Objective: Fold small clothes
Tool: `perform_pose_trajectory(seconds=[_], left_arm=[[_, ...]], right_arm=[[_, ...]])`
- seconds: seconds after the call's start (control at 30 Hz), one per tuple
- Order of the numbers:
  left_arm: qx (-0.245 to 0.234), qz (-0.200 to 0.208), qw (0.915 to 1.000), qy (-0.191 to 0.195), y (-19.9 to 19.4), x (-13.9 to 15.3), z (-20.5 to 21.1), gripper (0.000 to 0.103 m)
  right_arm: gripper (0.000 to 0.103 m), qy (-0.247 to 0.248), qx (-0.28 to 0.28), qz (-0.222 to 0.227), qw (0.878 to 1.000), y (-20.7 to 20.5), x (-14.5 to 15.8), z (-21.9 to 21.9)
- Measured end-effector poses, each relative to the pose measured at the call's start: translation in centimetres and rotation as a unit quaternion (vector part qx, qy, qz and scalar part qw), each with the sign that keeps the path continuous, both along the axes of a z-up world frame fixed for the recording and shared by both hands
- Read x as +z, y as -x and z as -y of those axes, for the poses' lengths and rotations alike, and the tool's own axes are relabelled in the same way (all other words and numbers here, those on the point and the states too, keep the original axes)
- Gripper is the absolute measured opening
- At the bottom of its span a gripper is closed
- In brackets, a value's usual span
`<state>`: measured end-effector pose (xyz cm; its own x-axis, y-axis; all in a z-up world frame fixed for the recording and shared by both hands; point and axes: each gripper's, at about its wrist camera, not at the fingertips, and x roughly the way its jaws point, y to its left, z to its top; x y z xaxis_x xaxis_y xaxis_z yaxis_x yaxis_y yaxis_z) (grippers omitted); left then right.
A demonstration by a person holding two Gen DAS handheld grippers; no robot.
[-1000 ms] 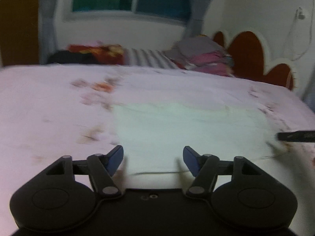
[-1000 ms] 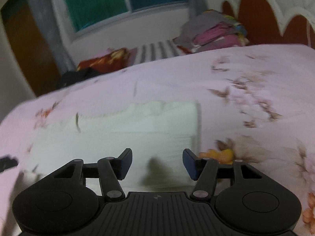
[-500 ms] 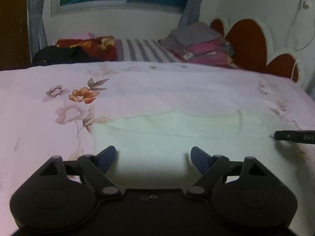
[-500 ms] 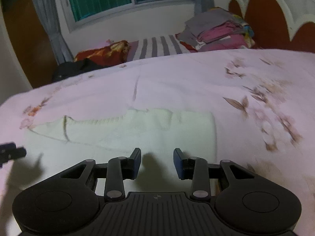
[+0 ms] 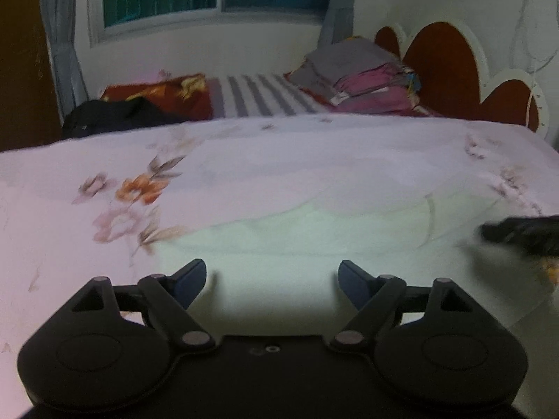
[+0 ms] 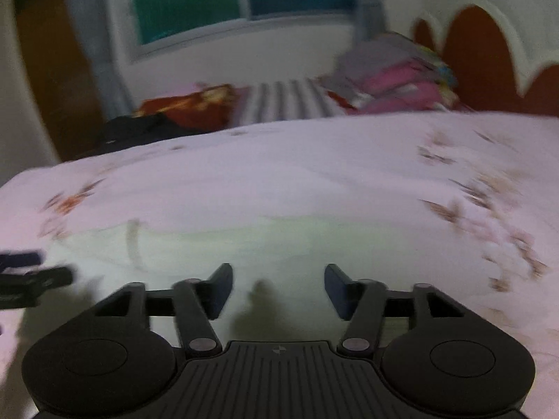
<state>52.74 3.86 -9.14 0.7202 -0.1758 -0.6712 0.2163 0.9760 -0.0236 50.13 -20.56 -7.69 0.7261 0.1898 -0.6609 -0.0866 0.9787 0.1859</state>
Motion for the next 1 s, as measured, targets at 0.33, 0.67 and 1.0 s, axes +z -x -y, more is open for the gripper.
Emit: perform_pose_trajectory(seconds=[0.33, 0.67, 1.0], left_arm=[[-0.016, -0.010, 0.9998, -0.006, 0.0, -0.8, 3.1, 0.081], [0.008, -0.028, 0.9989, -0.038, 1.2, -2.5, -0.1, 0.081], [0.018, -0.016, 0.9991, 0.034, 6.1, -0.9, -2.3, 0.074]], right_arm=[[0.058, -0.008, 0.051, -0.029, 0.998, -0.4, -1.6, -4.3], [0.058, 0.026, -0.019, -0.047, 0.998, -0.2, -2.4, 0.8], [0.058, -0.006, -0.025, -0.023, 0.999, 3.8, 0.6, 3.2]])
